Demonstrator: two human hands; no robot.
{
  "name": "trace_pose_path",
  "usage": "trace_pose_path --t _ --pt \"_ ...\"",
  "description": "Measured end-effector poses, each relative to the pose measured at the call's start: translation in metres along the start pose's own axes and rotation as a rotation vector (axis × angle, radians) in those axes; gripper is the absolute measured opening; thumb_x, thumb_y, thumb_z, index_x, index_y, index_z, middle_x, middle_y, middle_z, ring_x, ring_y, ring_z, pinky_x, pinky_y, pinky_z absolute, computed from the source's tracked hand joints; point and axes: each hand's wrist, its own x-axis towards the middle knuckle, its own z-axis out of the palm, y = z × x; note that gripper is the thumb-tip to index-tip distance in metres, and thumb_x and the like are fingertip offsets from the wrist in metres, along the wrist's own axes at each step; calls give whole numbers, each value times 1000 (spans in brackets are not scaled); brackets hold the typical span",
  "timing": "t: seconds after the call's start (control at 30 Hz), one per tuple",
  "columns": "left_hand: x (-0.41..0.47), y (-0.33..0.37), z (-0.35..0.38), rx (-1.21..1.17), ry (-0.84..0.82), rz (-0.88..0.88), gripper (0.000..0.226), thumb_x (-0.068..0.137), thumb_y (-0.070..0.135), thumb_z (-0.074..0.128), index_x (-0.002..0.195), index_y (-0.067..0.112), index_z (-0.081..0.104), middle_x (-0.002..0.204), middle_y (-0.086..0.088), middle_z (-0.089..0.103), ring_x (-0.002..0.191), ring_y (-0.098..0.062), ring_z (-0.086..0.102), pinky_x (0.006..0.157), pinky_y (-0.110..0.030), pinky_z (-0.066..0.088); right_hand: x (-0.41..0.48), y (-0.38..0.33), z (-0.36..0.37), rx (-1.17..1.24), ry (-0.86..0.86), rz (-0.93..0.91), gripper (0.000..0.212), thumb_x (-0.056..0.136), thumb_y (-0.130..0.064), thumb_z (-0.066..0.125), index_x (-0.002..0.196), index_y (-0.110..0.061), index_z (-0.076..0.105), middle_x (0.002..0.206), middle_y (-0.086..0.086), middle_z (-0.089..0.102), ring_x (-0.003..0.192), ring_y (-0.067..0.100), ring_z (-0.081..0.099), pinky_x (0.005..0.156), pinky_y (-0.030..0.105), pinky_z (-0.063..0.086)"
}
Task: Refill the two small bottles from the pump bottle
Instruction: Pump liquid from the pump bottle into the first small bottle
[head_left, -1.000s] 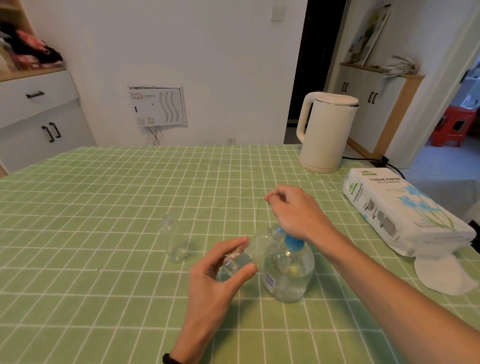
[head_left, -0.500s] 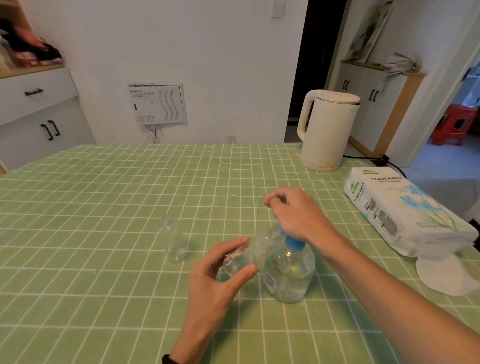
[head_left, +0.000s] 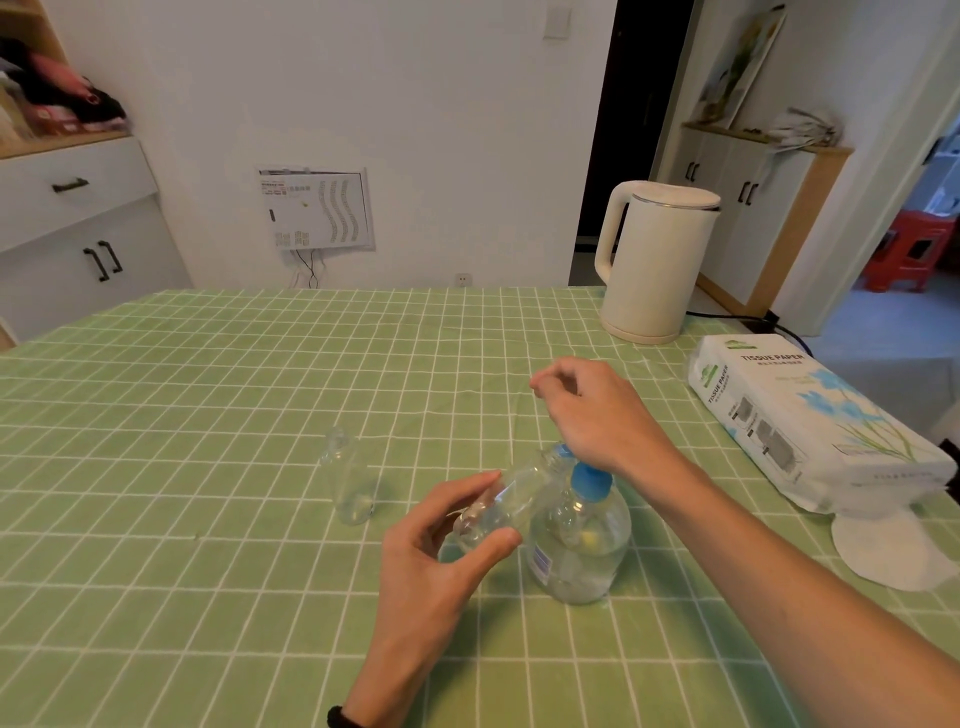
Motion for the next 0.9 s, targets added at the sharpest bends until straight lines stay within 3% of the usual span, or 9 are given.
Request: trace_pose_path --t 0.17,0.3,0.47,0.6,0.73,0.8,0.9 --pt "0 -3 -2 20 -3 -16 49 68 30 91 114 40 81 117 5 82 115 -18 75 97 -21 58 -1 9 6 7 -12 15 29 107 -22 44 106 -25 73 53 -16 61 38 1 47 44 19 39" --pt "-1 -2 -3 23 -1 -18 48 68 32 91 113 40 81 118 5 82 116 -18 75 98 -22 57 -3 8 6 -17 -16 8 29 107 -23 44 107 -25 73 61 -12 62 40 1 49 49 24 38" --pt "-1 0 -1 21 -2 -12 48 68 31 91 114 40 81 118 6 82 115 -15 76 96 -20 58 -3 2 2 13 -2 3 27 108 -29 45 103 -19 70 69 -10 62 58 8 53 58 31 44" --pt "-1 -1 0 11 1 -11 50 66 30 92 114 41 81 118 6 82 113 -14 77 94 -19 58 -3 -4 -1 1 68 -67 25 110 -37 43 117 -24 64 102 -13 66 85 6 65 71 32 50" --pt "-1 -2 0 -1 -4 -7 49 68 28 92 115 38 81 118 4 82 114 -16 77 94 -19 58 -2 3 1 55 48 -67 19 109 -33 45 125 -33 56 95 -17 65 69 -6 64 51 11 43" --pt "0 -4 0 7 -4 -8 49 68 27 92 114 39 81 117 4 82 113 -16 77 94 -19 57 -1 6 2 63 19 -58 22 107 -25 45 125 -34 55 98 -11 71 64 -7 62 49 11 42" --pt "0 -6 -2 13 -5 -12 48 69 28 92 114 38 81 117 5 82 115 -16 76 96 -19 57 -1 9 6 71 -37 -22 30 105 -17 44 127 -31 58 99 -6 74 59 1 61 53 21 44"
